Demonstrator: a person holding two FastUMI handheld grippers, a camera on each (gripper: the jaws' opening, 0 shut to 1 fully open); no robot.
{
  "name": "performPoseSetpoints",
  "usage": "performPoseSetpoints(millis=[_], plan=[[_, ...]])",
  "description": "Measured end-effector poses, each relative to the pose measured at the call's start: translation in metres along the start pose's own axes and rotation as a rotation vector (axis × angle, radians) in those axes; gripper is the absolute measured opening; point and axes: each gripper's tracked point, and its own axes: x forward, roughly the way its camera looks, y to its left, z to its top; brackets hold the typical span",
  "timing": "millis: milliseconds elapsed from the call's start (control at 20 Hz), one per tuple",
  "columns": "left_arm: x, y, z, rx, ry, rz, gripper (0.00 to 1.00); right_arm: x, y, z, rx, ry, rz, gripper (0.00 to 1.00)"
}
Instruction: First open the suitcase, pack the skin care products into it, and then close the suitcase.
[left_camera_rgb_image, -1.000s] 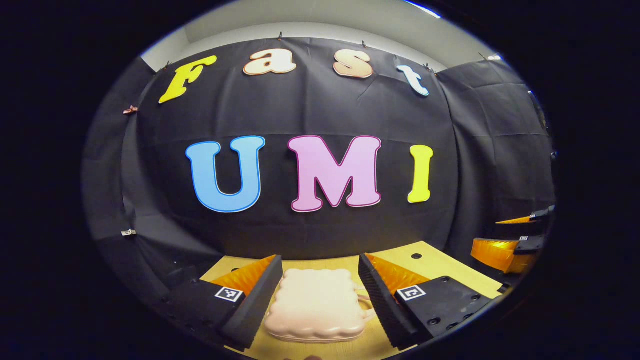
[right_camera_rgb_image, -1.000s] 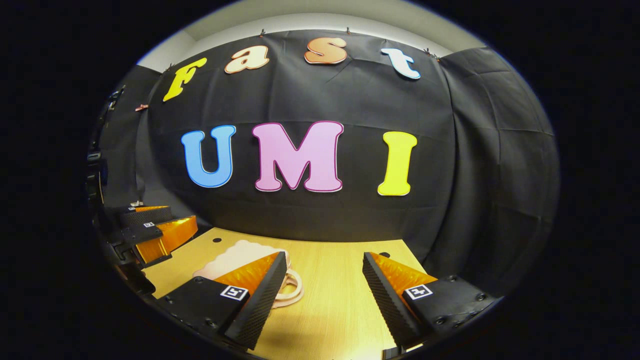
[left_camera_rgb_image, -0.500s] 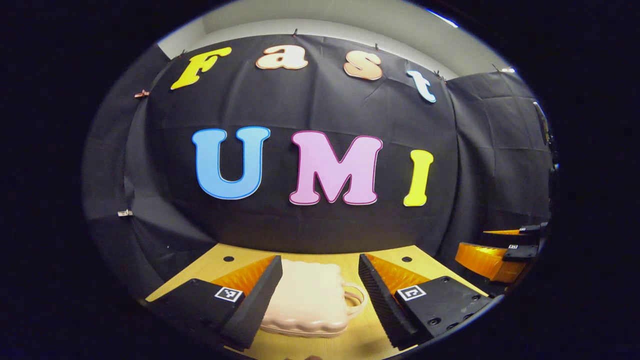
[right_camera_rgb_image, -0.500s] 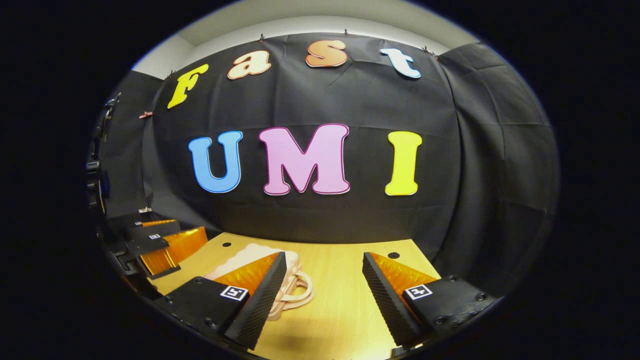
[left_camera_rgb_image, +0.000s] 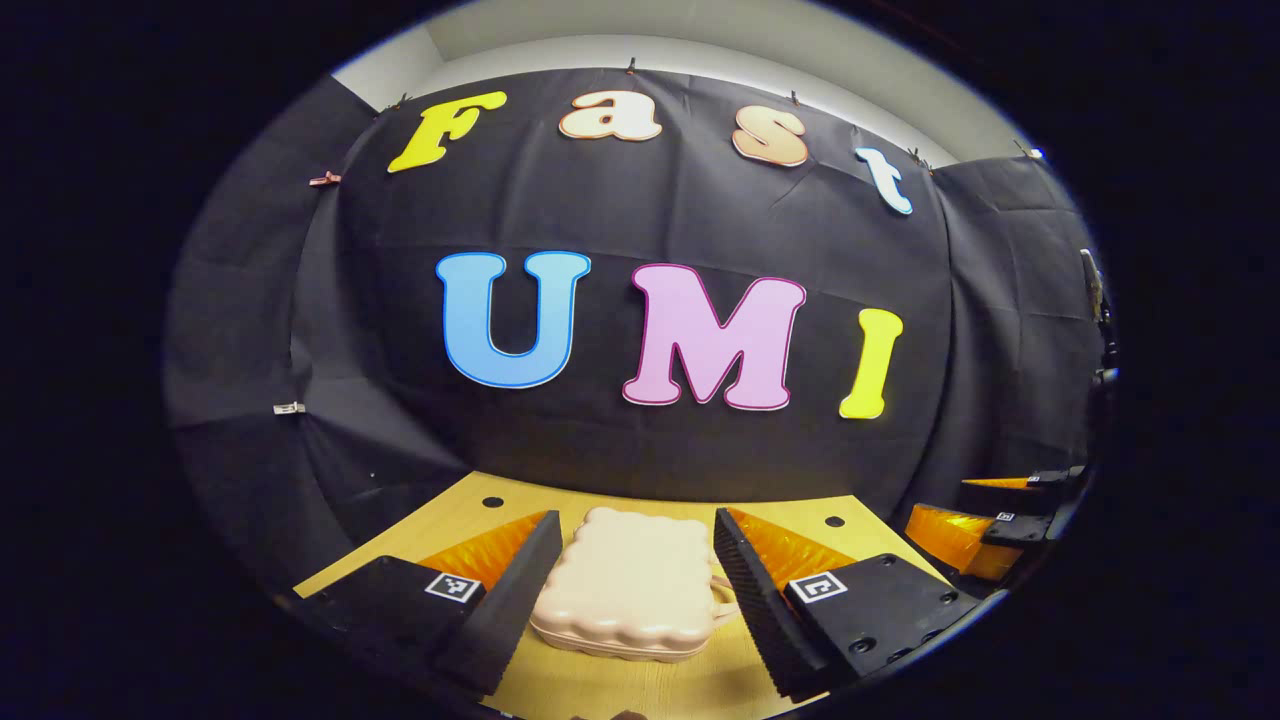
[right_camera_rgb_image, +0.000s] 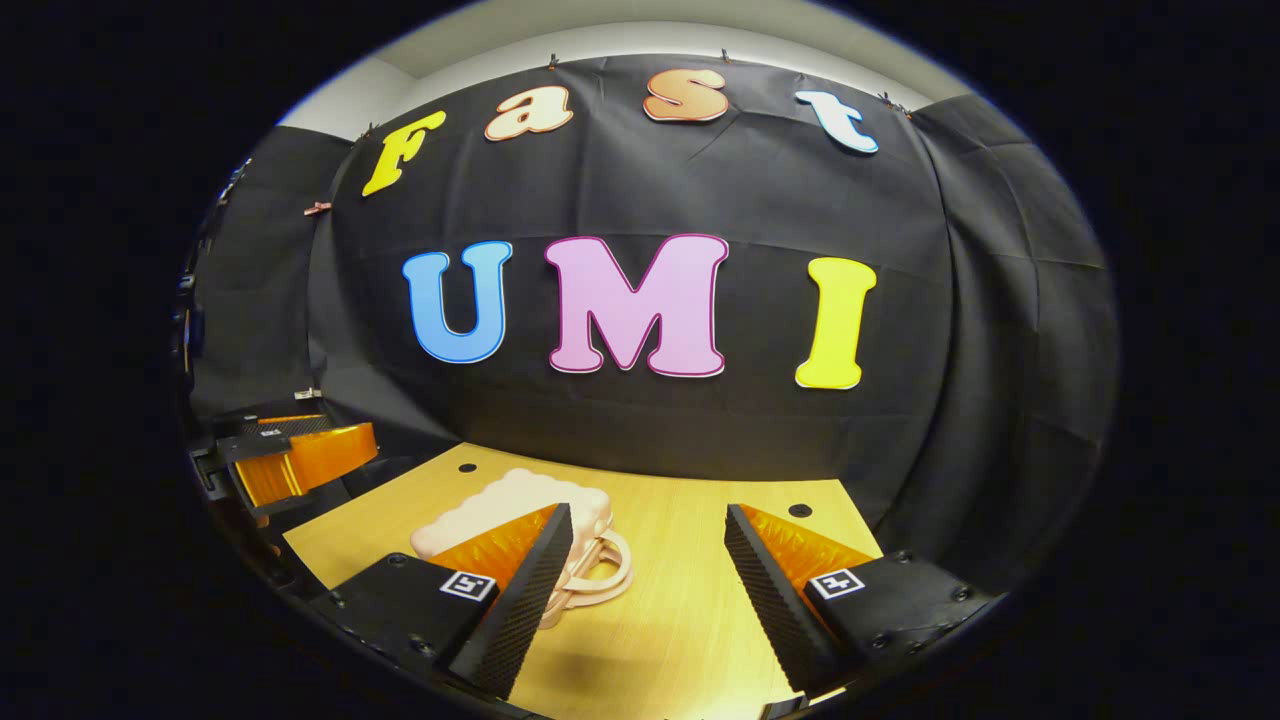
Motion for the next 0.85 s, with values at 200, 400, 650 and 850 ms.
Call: performPoseSetpoints(millis=[200,400,650,850], plan=[[-0.010,0.009,-0.002,-0.004,0.007,0.016,0.96,0.005,0.009,0.000,0.008,0.011,0.021,0.97],[-0.013,0.008,0.000,0.017,0.002,0.011,0.96,0.009,0.010,0.001,-0.002,0.009,0.023,0.97],[-0.016,0.004,0.005,0.040,-0.012,0.008,0.96,0.011,0.019,0.002,0.000,0.001,0.045,0.97],[-0.015,0.005,0.008,0.049,-0.020,0.015,0.96,0.014,0.024,0.002,-0.003,0.005,0.063,0.97]])
